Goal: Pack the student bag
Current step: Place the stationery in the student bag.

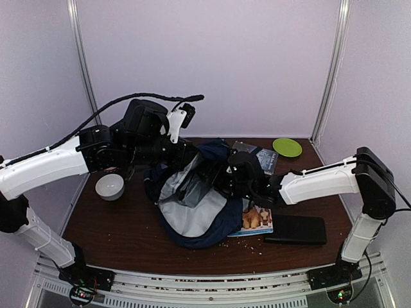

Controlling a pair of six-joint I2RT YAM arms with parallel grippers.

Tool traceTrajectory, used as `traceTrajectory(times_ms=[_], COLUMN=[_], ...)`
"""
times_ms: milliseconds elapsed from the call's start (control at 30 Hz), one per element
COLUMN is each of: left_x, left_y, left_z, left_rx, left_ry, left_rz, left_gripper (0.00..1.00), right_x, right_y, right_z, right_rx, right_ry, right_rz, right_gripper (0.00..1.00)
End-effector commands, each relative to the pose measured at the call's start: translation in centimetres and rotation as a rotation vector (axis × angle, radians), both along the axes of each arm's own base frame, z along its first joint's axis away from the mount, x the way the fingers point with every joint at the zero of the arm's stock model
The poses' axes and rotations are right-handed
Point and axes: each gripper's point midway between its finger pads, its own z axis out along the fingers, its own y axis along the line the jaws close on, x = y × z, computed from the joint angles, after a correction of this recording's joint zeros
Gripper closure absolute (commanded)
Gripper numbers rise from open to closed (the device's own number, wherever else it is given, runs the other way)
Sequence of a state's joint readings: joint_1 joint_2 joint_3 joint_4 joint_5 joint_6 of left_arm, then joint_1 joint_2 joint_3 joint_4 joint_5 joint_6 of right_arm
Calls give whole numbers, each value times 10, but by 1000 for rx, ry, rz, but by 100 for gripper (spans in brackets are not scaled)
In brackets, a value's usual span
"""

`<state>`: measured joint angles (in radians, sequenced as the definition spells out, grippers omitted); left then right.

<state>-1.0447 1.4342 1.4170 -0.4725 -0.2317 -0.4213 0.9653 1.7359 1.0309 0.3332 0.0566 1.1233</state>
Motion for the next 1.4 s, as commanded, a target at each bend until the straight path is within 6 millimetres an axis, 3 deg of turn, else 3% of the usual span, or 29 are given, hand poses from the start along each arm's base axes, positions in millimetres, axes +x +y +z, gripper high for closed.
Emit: traceTrajectory(times_ms=[0, 267, 367, 400, 533, 633, 733, 867, 967, 1200, 1367], left_x=[-2, -7, -9, -10, -10, -9, -8, -4, -2, 1, -4], left_y=[-8, -16, -19, -19, -18, -15, -12, -8, -6, -2, -7], left_z=[55, 60, 62, 62, 60, 59, 61, 62, 65, 69, 76], left_rx=[-179, -204, -208, -207, -204, -203, -202, -193, -194, -191, -229], left_ry=[-89, -75, -74, -73, -71, -76, -84, -91, -93, -97, -85], left_rz=[-13, -48, -61, -63, -61, -47, -30, -1, 13, 44, 10], left_gripper=[100, 100, 100, 100, 100, 100, 100, 100, 100, 100, 100], right_x=[11, 32, 36, 36, 34, 33, 33, 29, 26, 18, 27], right_y=[8, 23, 27, 29, 31, 30, 30, 31, 22, 7, 11], right_z=[-26, -58, -69, -73, -76, -61, -27, 44, 75, 108, 100], right_rx=[-6, 9, 0, -5, 28, 99, 233, 490, 592, 712, 662], right_ry=[120, 221, 244, 254, 252, 212, 122, -66, -174, -293, -290], right_rz=[-76, -178, -190, -183, -169, -158, -127, -57, -52, -69, -119], right_gripper=[21, 18, 23, 30, 74, 99, 100, 100, 100, 100, 100])
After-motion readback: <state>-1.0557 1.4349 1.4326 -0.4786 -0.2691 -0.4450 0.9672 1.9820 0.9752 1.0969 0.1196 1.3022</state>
